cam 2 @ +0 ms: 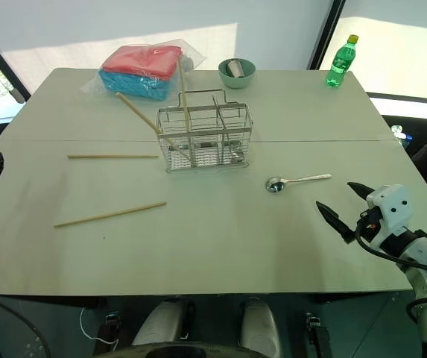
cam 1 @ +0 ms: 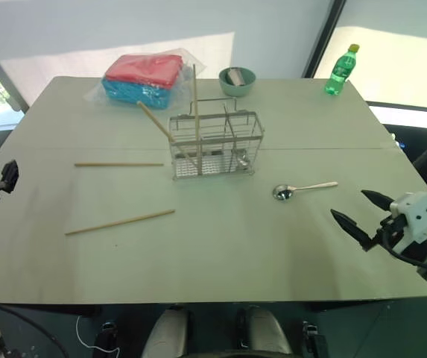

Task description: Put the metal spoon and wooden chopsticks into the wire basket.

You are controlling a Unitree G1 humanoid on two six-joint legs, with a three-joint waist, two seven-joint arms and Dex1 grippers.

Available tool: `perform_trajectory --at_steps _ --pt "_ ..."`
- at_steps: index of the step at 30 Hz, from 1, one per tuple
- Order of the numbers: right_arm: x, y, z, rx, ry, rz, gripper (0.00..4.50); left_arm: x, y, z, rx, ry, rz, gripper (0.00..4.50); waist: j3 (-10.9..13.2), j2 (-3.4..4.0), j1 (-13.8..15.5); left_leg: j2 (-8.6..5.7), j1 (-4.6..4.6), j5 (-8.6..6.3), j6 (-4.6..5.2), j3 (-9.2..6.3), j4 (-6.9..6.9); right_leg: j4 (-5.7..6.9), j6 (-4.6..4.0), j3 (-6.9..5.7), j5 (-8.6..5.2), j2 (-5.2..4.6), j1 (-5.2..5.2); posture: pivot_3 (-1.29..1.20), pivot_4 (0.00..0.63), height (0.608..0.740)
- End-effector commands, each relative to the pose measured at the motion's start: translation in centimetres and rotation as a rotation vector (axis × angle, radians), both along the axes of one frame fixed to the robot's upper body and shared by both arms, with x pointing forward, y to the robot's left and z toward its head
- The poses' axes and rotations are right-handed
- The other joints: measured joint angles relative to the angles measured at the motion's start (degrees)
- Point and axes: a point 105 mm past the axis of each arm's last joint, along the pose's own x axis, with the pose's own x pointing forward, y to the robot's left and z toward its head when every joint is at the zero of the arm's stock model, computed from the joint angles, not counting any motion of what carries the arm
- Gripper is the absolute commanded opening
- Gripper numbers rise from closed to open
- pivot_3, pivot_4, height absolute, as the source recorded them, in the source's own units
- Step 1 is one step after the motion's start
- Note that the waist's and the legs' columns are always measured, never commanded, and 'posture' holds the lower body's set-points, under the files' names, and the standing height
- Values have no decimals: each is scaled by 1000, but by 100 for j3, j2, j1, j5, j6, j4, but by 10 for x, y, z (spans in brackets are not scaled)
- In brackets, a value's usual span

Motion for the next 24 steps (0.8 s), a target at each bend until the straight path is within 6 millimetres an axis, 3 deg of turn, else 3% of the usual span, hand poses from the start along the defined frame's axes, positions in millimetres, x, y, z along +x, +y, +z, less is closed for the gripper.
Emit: perform_trajectory --at_steps 1,18,24 --pt "0 3 9 -1 -38 4 4500 -1 0 22 64 -37 2 4427 0 0 -3 0 0 0 0 0 0 0 0 0 0 0 0 0 150 667" --pt "11 -1 15 -12 -69 -2 4500 6 -5 27 71 -53 -29 4427 -1 -1 -1 0 0 0 1 0 1 0 0 -1 0 1 0 0 150 667" --pt "27 -2 32 -63 -101 53 4500 12 -51 36 58 -51 -265 4427 2 1 -6 -1 0 1 1 2 3 1 0 -1 1 1 1 0 150 667"
